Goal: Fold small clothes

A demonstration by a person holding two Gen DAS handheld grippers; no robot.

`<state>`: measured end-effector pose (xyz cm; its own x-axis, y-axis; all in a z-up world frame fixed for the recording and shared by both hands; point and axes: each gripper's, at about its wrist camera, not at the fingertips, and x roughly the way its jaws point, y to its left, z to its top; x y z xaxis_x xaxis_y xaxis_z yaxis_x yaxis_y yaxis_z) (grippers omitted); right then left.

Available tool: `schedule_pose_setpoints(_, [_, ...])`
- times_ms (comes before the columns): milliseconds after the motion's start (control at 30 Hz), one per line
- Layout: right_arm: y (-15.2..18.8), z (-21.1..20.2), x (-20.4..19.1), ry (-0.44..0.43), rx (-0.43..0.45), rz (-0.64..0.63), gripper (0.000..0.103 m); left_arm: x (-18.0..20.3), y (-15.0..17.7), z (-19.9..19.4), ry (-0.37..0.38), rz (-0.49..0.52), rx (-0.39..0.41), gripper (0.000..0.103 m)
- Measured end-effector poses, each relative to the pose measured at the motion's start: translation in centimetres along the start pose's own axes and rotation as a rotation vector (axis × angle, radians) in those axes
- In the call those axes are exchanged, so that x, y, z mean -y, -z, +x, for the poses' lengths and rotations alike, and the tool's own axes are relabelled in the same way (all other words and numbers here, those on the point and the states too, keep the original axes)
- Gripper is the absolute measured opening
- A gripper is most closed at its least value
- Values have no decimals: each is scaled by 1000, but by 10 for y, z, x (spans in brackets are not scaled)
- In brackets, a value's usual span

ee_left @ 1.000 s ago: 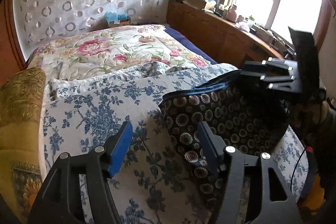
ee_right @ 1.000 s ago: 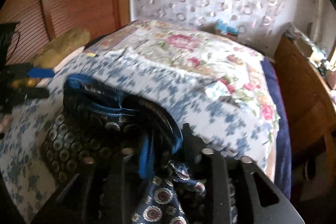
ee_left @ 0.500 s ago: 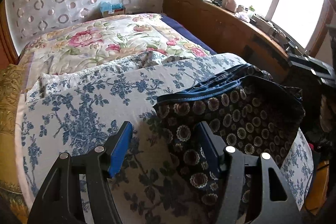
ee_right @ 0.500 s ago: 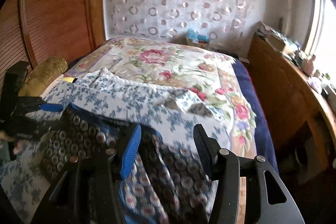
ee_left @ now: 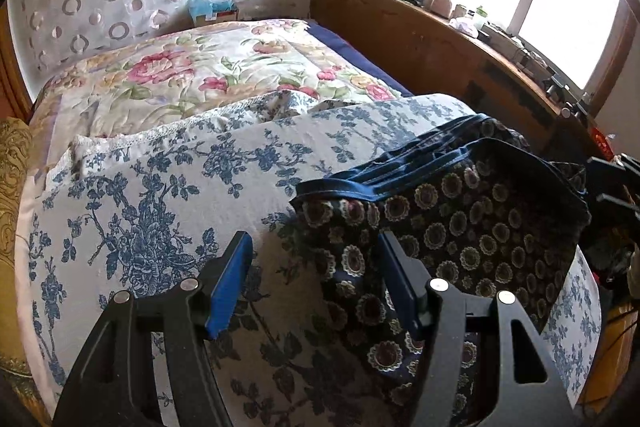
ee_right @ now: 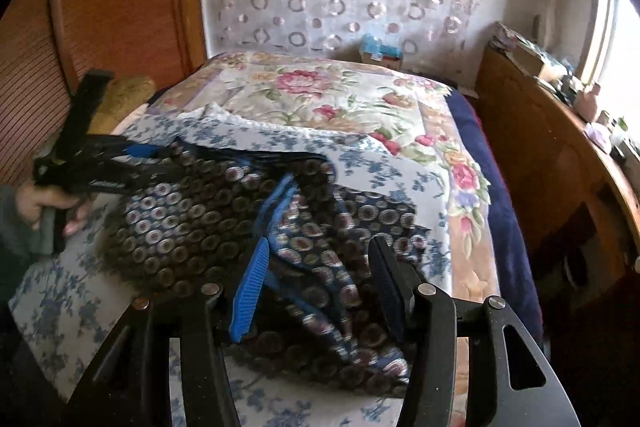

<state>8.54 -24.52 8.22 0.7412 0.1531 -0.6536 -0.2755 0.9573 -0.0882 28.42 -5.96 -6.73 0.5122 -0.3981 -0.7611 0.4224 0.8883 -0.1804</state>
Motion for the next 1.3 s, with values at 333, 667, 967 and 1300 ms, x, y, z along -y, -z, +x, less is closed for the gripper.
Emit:
schedule_pose_setpoints(333, [9,18,7,32,-88,-37,54,-5,1,9,-8,-6,-24,65])
schedule_pose_setpoints(667, [5,33,75,111,-58,56,10,-4,-1,11,-11,-7,-27,65])
schedule_pose_setpoints(967, [2,16,114,186,-33,183,58,-8,-3,13,0,-17,-31,65])
schedule_pose_setpoints(1300, [26,-11,72,141,24,192,71,-6,-3,14,-2,-16,-32,65])
